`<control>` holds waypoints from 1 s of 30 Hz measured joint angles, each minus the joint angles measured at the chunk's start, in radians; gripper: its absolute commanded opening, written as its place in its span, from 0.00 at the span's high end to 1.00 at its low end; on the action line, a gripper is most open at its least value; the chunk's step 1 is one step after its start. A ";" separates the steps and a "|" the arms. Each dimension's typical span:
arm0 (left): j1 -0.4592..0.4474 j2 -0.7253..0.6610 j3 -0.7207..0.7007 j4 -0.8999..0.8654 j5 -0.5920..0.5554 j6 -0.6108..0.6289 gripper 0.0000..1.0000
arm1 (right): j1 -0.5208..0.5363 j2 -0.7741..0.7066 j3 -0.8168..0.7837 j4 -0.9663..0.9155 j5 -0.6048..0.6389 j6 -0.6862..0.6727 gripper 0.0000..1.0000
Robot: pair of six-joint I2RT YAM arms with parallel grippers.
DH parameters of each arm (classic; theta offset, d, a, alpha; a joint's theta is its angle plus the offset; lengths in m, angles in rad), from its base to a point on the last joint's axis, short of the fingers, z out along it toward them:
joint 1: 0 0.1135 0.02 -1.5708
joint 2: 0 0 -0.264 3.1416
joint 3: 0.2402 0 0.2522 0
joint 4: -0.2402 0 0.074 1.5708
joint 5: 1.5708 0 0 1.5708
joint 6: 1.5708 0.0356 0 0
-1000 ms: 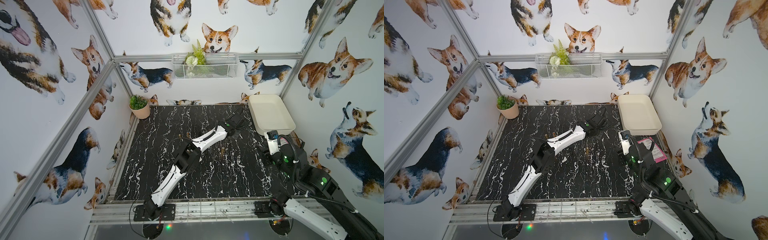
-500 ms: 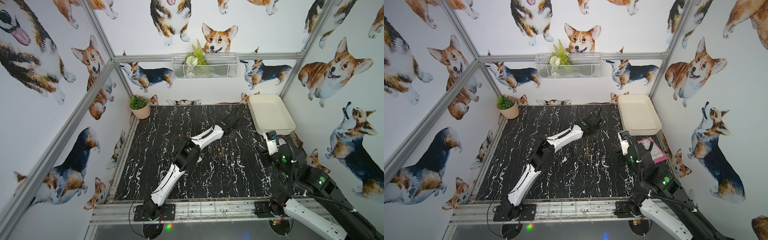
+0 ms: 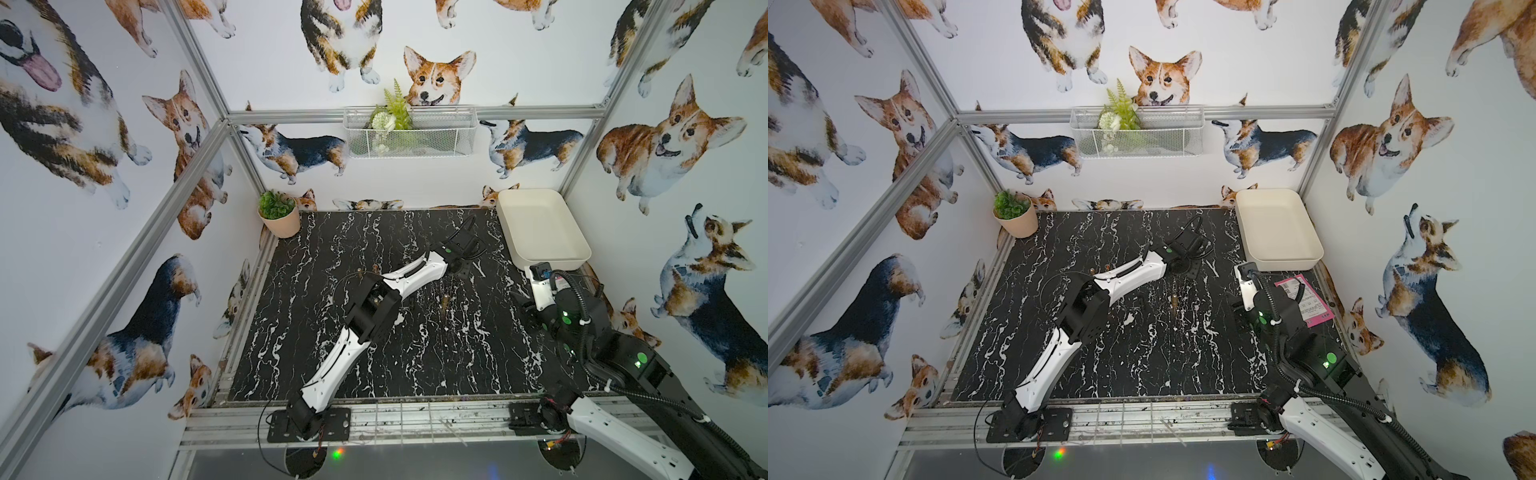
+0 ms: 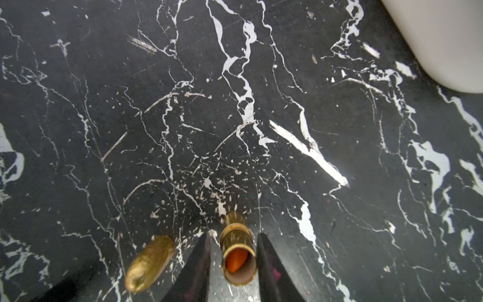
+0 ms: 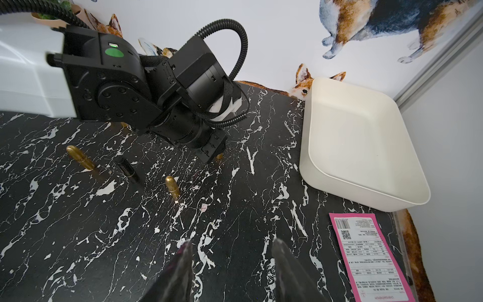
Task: Open the lipstick cap
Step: Place the lipstick at the center of the board, then pick up the lipstick at the center of the board.
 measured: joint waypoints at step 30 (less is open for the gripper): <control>0.138 -0.473 -0.162 -0.179 0.183 -0.027 0.40 | 0.003 0.241 0.164 0.021 -0.136 0.018 0.53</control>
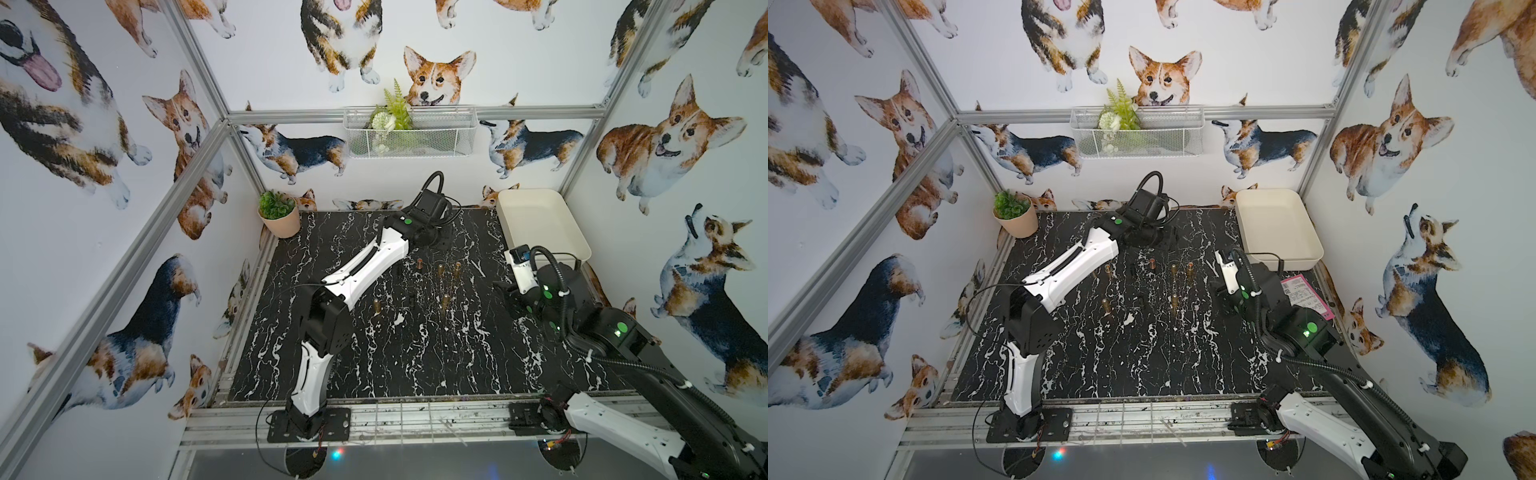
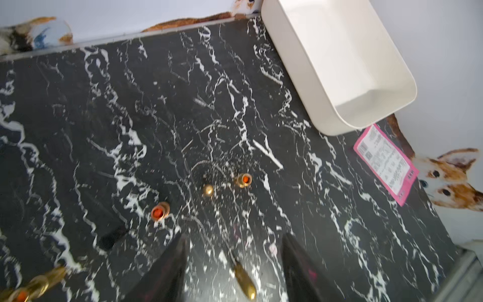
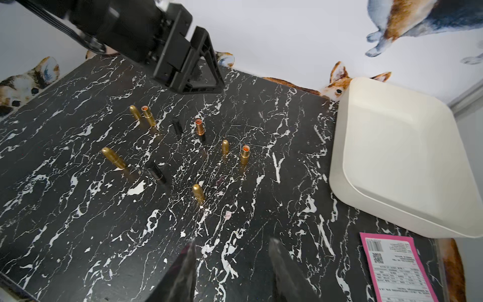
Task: Open the lipstick cap
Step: Pick up the lipstick at the center of the board.
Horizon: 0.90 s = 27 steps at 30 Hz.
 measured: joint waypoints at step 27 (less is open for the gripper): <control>0.201 -0.384 -0.667 -0.238 0.093 0.039 0.39 | 0.142 0.322 0.030 0.248 -0.128 0.064 0.53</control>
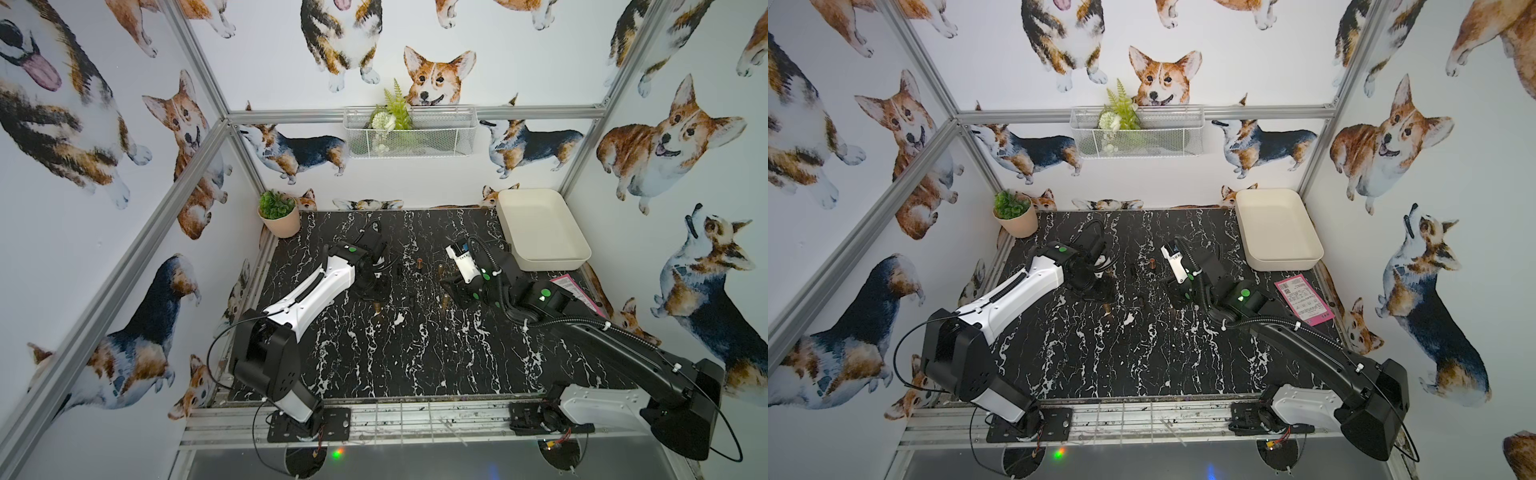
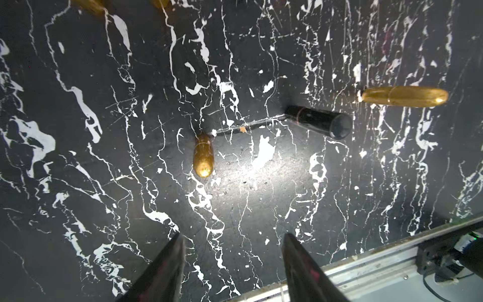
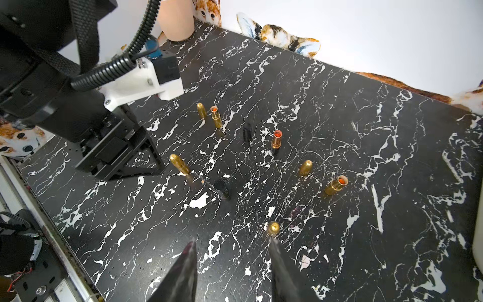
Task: Open the lipstick cap
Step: Pick up the lipstick at the center of the board.
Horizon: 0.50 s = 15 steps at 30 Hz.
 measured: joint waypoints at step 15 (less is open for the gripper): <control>0.014 0.134 -0.002 0.050 -0.057 0.019 0.52 | 0.000 -0.017 -0.038 0.006 0.033 -0.004 0.54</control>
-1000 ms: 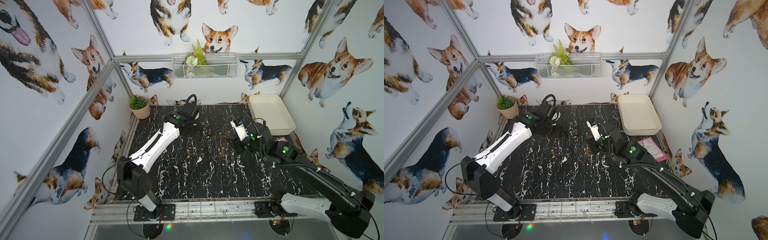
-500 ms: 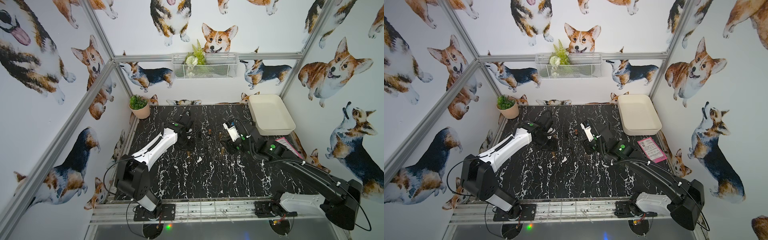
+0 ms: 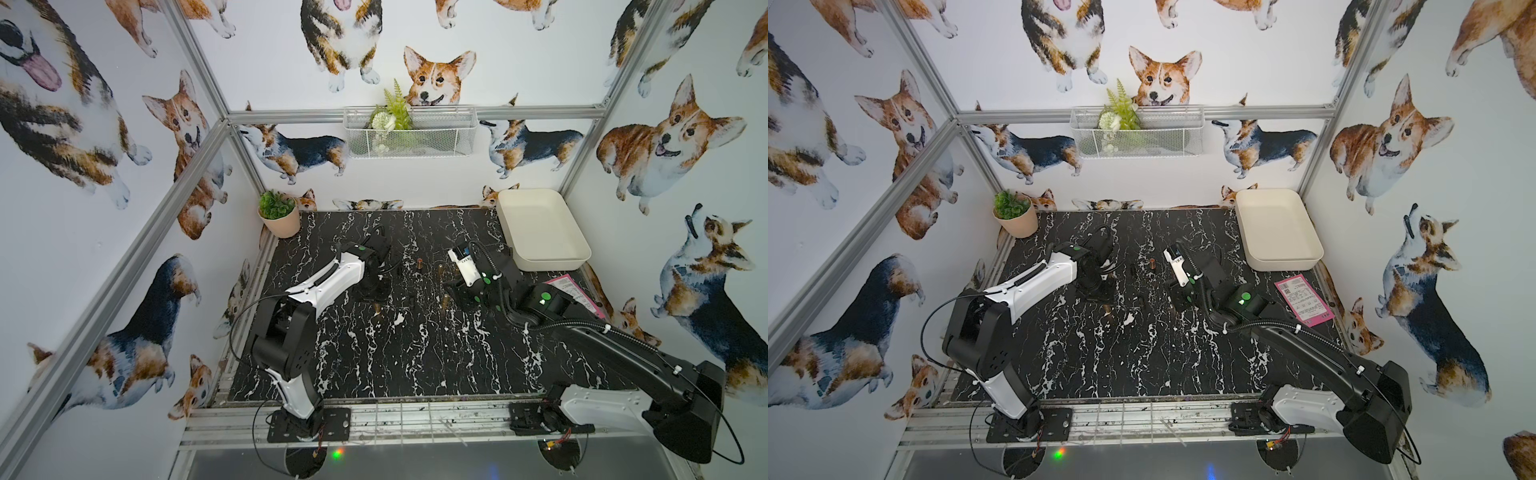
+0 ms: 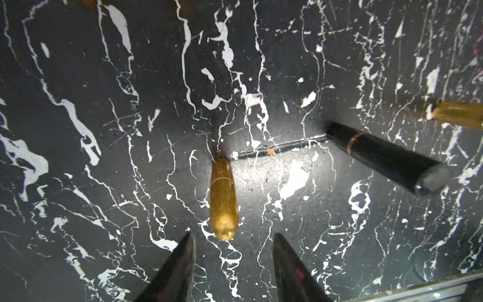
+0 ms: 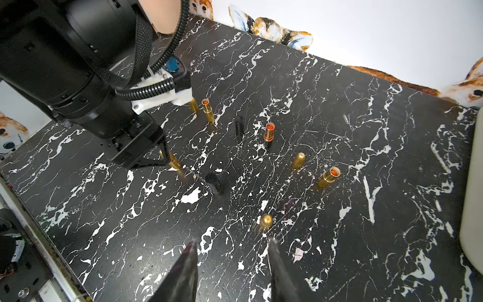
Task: Open the lipstick cap
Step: Pick up the lipstick at the center of the board.
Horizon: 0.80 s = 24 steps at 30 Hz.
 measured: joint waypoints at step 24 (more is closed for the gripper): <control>0.011 0.116 0.067 -0.002 -0.020 0.018 0.61 | 0.000 -0.002 -0.029 0.016 0.019 -0.029 0.55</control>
